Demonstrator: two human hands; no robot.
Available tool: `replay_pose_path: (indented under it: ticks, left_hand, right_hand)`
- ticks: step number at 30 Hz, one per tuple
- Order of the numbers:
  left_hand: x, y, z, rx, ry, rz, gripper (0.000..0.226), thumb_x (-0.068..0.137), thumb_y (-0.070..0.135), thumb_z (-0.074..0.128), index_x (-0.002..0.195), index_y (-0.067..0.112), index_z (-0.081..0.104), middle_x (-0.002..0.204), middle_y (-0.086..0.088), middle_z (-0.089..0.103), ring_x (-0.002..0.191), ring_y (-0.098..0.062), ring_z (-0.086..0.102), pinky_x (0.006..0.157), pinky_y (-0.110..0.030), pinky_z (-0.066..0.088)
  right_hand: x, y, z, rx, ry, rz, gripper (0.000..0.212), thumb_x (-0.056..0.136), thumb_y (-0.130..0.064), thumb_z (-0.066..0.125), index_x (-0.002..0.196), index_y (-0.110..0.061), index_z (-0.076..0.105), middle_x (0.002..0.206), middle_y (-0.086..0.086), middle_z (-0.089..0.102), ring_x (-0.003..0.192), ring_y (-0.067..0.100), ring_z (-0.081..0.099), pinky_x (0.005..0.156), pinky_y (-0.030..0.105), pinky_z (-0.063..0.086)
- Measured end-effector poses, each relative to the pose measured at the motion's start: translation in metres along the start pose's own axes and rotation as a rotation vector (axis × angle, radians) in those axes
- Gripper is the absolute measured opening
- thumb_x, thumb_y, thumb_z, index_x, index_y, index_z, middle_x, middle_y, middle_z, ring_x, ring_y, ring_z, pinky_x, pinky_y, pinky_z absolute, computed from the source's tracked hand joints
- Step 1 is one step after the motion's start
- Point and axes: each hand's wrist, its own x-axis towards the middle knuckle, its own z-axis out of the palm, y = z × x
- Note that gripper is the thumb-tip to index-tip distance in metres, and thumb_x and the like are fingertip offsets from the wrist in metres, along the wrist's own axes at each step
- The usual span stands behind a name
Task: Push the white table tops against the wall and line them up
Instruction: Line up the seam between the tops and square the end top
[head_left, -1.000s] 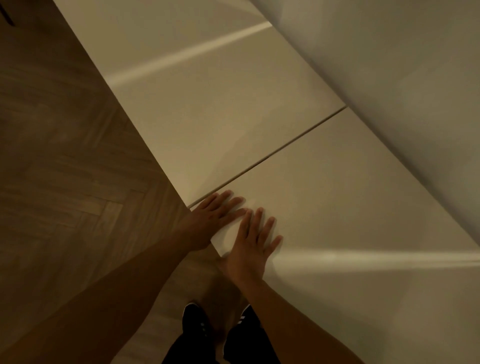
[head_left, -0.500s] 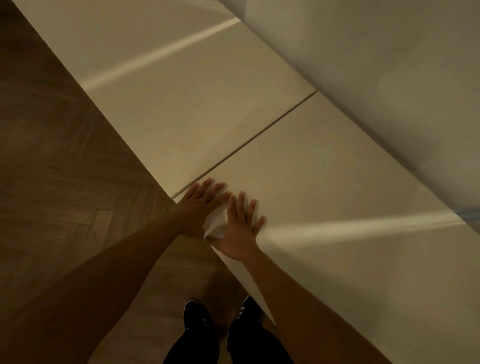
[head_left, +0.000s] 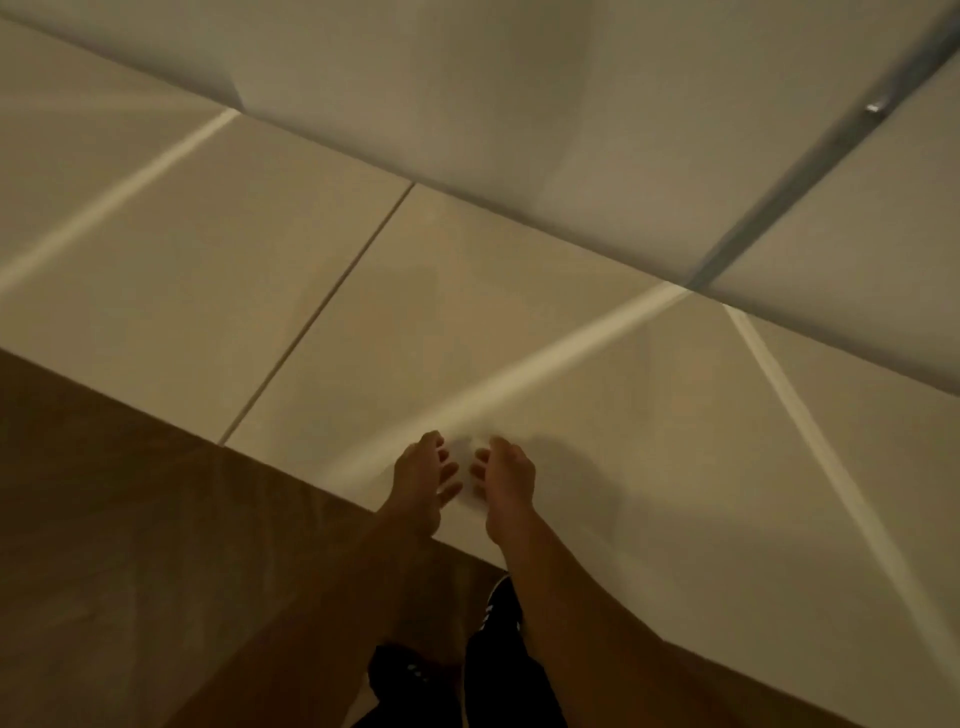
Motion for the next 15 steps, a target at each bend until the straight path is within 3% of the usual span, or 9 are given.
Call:
replay_pose_path:
  ticks: [3, 7, 10, 13, 15]
  left_hand:
    - [-0.019, -0.031, 0.030, -0.050, -0.063, -0.089, 0.021, 0.102, 0.032, 0.054, 0.106, 0.014, 0.063, 0.110, -0.007, 0.064, 0.104, -0.025, 0.063, 0.091, -0.043, 0.052]
    - [-0.037, -0.063, 0.056, -0.068, -0.097, -0.113, 0.020, 0.102, 0.029, 0.052, 0.107, 0.013, 0.063, 0.106, -0.007, 0.065, 0.099, -0.024, 0.063, 0.088, -0.042, 0.051]
    - [-0.044, -0.088, 0.065, -0.071, -0.091, -0.128, 0.023, 0.104, 0.029, 0.049, 0.111, 0.011, 0.061, 0.104, -0.007, 0.064, 0.094, -0.022, 0.063, 0.086, -0.040, 0.050]
    - [-0.056, -0.114, 0.073, -0.093, -0.035, -0.137, 0.021, 0.104, 0.027, 0.047, 0.100, 0.011, 0.059, 0.099, -0.007, 0.063, 0.090, -0.021, 0.062, 0.082, -0.040, 0.049]
    - [-0.061, -0.133, 0.078, -0.095, 0.049, -0.117, 0.022, 0.103, 0.025, 0.047, 0.092, 0.009, 0.057, 0.089, -0.008, 0.060, 0.078, -0.020, 0.059, 0.070, -0.035, 0.049]
  right_hand:
    - [-0.006, 0.014, -0.045, 0.159, 0.049, 0.088, 0.021, 0.099, -0.032, 0.051, 0.096, -0.017, 0.065, 0.097, 0.005, 0.072, 0.085, 0.022, 0.070, 0.071, 0.038, 0.055]
    - [-0.009, 0.032, -0.094, 0.303, 0.116, 0.139, 0.025, 0.100, -0.031, 0.051, 0.107, -0.011, 0.064, 0.101, 0.008, 0.072, 0.089, 0.025, 0.070, 0.080, 0.041, 0.057]
    - [-0.017, 0.045, -0.127, 0.396, 0.154, 0.192, 0.025, 0.101, -0.031, 0.050, 0.103, -0.010, 0.064, 0.099, 0.009, 0.071, 0.087, 0.024, 0.069, 0.077, 0.040, 0.055]
    - [-0.022, 0.067, -0.158, 0.496, 0.213, 0.236, 0.029, 0.101, -0.030, 0.050, 0.097, -0.006, 0.065, 0.093, 0.010, 0.071, 0.080, 0.023, 0.068, 0.071, 0.037, 0.052]
    - [-0.025, 0.078, -0.179, 0.537, 0.259, 0.288, 0.032, 0.101, -0.030, 0.050, 0.093, -0.003, 0.065, 0.088, 0.013, 0.069, 0.074, 0.024, 0.067, 0.067, 0.035, 0.051]
